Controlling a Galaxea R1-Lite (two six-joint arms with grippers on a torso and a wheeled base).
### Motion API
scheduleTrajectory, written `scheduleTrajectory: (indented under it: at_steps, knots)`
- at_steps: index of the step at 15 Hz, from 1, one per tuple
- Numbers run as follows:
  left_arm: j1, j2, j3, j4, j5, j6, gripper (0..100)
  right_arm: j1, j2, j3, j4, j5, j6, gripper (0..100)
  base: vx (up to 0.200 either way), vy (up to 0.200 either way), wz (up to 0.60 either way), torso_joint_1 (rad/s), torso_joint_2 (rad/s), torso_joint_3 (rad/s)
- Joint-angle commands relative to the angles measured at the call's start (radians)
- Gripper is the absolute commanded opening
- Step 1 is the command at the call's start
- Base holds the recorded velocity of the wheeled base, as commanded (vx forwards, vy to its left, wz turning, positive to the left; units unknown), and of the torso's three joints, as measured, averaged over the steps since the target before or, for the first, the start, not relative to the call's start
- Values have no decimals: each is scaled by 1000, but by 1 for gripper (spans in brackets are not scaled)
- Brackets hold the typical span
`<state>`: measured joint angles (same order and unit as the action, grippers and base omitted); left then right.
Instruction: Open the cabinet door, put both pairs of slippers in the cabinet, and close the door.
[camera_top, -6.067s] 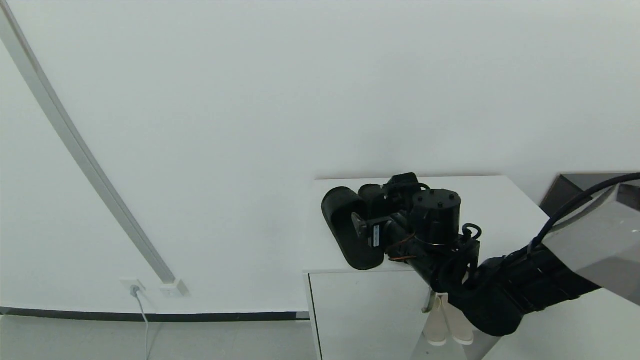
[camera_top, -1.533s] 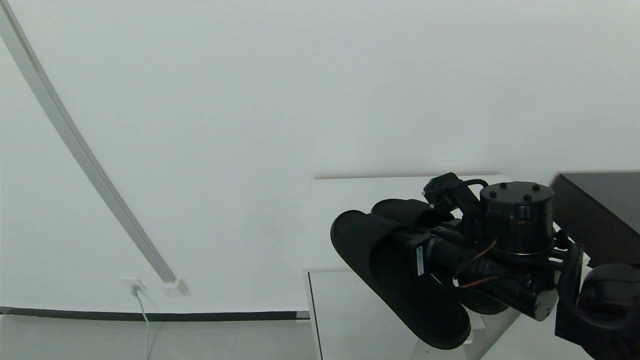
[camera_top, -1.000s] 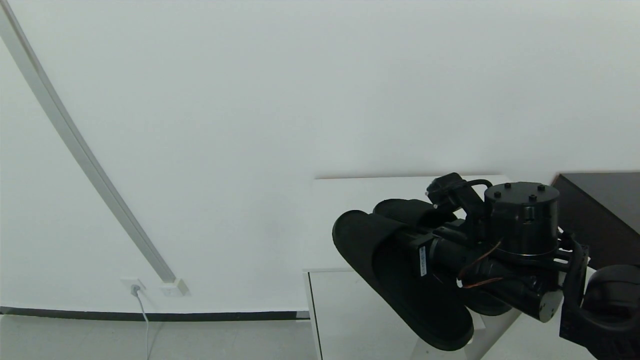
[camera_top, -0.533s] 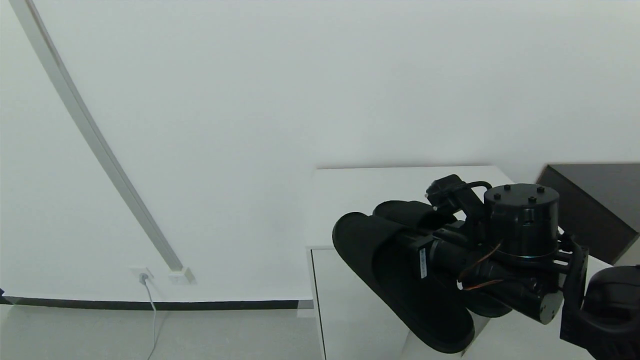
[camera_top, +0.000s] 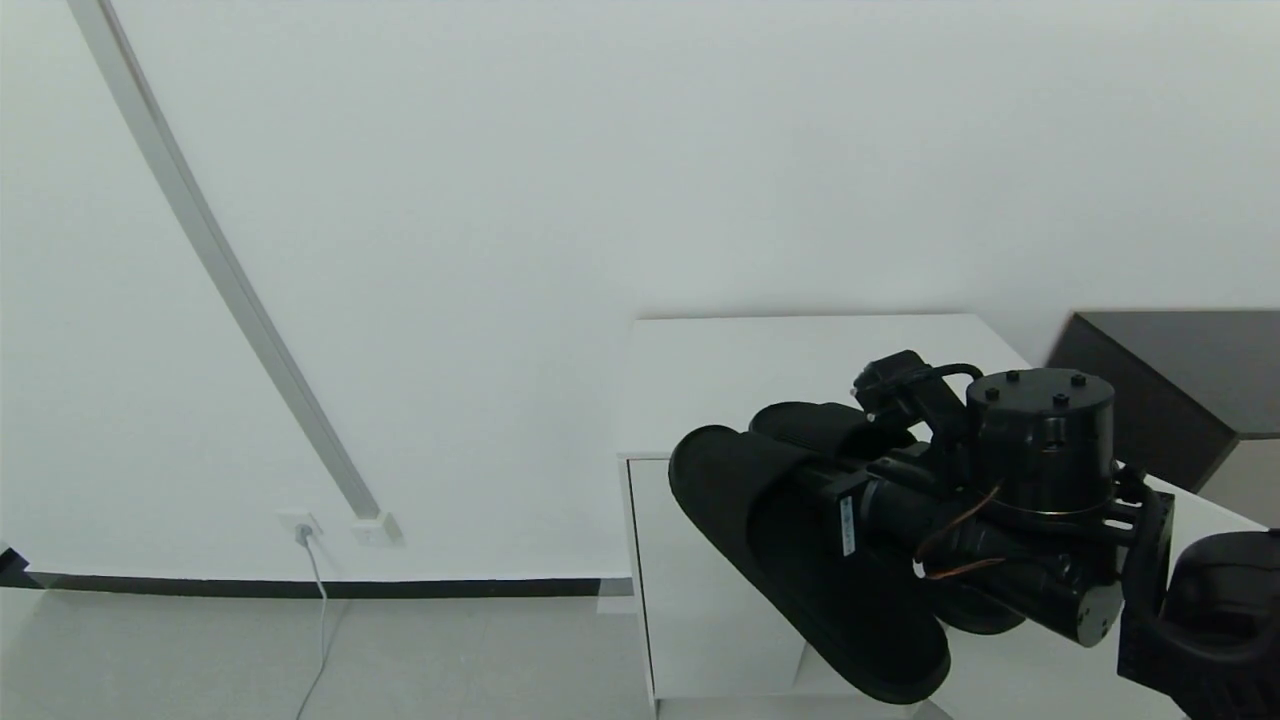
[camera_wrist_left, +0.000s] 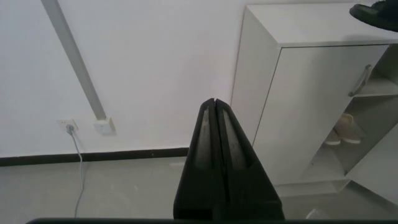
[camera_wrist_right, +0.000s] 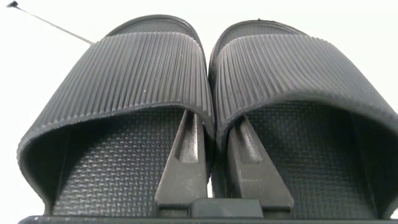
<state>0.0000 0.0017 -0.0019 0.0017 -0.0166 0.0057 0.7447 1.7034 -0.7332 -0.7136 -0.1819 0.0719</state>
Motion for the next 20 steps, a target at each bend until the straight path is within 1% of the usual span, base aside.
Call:
scheduleTrajectory:
  at_steps: [1, 12, 20]
  knots:
    - [0, 0, 0, 0, 0, 0, 0, 5, 4, 1, -1, 1, 0, 0, 0, 0, 0, 0, 0, 0]
    - [0, 0, 0, 0, 0, 0, 0, 15, 22, 5, -4, 1, 0, 0, 0, 0, 0, 0, 0, 0]
    - [0, 0, 0, 0, 0, 0, 0, 16, 19, 8, -13, -4, -1, 0, 0, -200, 0, 5, 2, 2]
